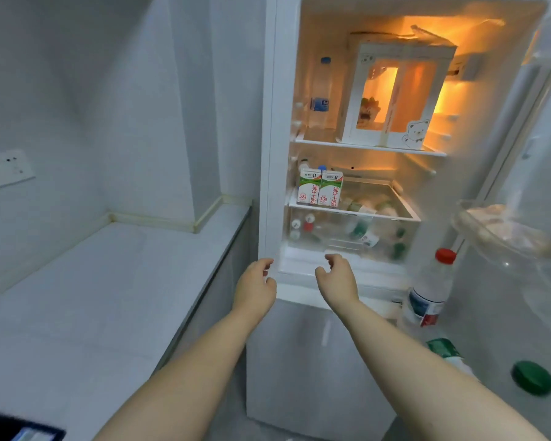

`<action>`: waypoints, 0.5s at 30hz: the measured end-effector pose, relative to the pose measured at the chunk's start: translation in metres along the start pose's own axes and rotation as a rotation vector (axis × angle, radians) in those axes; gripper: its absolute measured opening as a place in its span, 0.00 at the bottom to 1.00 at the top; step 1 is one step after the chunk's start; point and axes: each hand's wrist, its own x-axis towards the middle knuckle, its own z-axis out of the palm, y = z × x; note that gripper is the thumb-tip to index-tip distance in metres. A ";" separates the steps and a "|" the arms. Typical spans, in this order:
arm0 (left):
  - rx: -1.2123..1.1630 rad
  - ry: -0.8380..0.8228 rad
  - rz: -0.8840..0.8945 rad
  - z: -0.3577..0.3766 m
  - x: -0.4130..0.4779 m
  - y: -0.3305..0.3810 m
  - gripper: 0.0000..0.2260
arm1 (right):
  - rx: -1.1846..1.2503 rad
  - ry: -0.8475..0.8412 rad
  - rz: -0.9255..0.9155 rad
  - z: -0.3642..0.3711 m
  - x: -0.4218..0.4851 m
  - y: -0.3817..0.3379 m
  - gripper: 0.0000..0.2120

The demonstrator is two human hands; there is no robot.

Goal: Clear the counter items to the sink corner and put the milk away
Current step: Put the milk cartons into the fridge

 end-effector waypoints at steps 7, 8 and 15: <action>0.040 0.058 -0.104 -0.015 -0.143 -0.007 0.19 | 0.050 -0.118 0.036 -0.009 -0.112 0.017 0.20; 0.049 0.068 -0.108 -0.020 -0.156 -0.006 0.19 | 0.059 -0.119 0.039 -0.011 -0.122 0.017 0.20; 0.060 0.177 -0.102 -0.065 -0.238 0.028 0.18 | 0.077 -0.066 -0.108 -0.050 -0.198 -0.009 0.20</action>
